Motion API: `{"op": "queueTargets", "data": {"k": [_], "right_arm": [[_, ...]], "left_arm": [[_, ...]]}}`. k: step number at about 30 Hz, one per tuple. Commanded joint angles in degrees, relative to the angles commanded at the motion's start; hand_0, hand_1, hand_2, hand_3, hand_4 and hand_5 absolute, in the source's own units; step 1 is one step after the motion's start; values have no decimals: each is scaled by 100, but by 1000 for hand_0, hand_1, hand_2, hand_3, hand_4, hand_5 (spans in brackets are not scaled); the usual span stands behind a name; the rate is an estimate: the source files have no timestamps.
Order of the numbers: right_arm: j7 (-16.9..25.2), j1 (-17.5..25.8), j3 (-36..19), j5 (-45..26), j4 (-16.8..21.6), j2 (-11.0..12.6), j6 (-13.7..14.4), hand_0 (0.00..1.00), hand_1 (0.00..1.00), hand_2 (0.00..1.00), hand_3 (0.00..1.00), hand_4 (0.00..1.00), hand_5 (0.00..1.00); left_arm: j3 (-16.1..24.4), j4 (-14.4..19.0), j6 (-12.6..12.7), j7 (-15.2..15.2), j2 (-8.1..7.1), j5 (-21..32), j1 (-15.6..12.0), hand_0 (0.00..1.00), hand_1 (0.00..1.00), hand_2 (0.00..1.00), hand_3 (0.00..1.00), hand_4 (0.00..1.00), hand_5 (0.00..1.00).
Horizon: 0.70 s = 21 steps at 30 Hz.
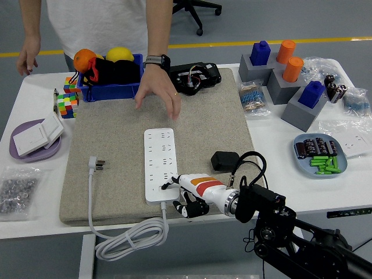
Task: Press the white button,pick up the black plug,place it near the board,insert it into the board
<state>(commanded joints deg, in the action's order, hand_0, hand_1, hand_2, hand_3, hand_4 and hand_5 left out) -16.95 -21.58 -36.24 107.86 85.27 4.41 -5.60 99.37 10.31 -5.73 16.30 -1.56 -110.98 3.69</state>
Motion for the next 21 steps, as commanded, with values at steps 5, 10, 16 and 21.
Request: {"op": "queueTargets", "data": {"k": [5,10,16,21], "right_arm": [[154,42,-285,-16,359,15,116,2,2,141,729,540,118],[655,124,-643,33,463,46,369,2,2,150,729,527,118],[974,206,-1076,316,153,101,299,229,206,283,692,533,77],[1188,281,-1344,455,-119,167,79,745,732,694,724,890,203]], "left_arm": [[4,0,-3,-2,3,-33,3,779,730,687,765,516,496],[-2,0,-3,1,6,-6,7,779,730,687,765,516,497],[-16,0,-5,4,8,0,36,779,731,687,765,514,495],[-25,0,-3,8,4,-11,45,779,730,687,765,516,497]]}}
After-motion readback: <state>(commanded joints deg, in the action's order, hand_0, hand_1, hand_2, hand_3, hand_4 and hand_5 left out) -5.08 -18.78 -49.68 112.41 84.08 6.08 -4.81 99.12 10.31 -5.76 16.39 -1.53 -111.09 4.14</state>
